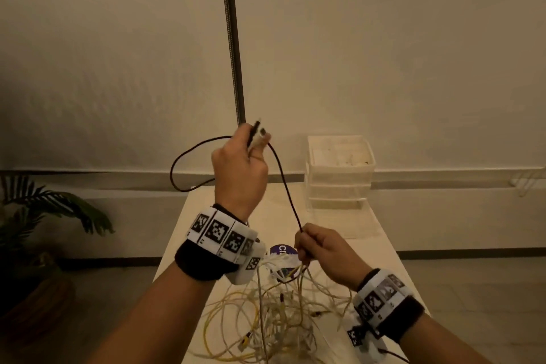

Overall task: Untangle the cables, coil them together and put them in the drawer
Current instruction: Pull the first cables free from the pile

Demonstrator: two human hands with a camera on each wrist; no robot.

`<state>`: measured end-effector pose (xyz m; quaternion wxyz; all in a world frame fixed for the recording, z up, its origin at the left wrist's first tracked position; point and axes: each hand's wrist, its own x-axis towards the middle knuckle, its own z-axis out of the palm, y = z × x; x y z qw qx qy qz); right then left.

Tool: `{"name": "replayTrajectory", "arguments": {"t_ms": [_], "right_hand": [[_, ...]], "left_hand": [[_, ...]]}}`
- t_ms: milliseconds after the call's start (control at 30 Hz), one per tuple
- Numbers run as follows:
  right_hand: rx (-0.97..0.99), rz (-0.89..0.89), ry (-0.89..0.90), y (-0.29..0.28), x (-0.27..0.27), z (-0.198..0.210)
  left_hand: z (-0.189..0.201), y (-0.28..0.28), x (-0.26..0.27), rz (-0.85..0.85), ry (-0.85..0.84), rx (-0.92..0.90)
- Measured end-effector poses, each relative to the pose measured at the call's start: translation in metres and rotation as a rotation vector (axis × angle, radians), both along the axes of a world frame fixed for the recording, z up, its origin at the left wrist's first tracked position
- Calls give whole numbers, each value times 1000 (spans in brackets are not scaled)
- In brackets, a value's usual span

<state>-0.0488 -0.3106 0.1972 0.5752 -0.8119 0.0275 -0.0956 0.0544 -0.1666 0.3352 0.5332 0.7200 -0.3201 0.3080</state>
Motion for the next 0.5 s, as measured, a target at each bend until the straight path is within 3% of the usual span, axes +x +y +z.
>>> {"name": "replayTrajectory", "arguments": {"t_ms": [100,233,300,367,433,500], "right_hand": [[-51,-77,16,-5,5,-22],[-36,-141,-1,-5,10,-22],[40,-163,-12,-3,12,-14],[120,-152,-27,-2,13,-3],[132,-103,-49,-1,13,12],[109,-64,-69,-3,12,23]], "left_hand": [[7,10,8,83,6,-103],[2,17,8,97,127,-25],[-6,17,0,46,126,143],[-16,12,-11,-115,86,403],[-29,1,-21,-265,135,669],[-43,-8,-23,-305,222,807]]}}
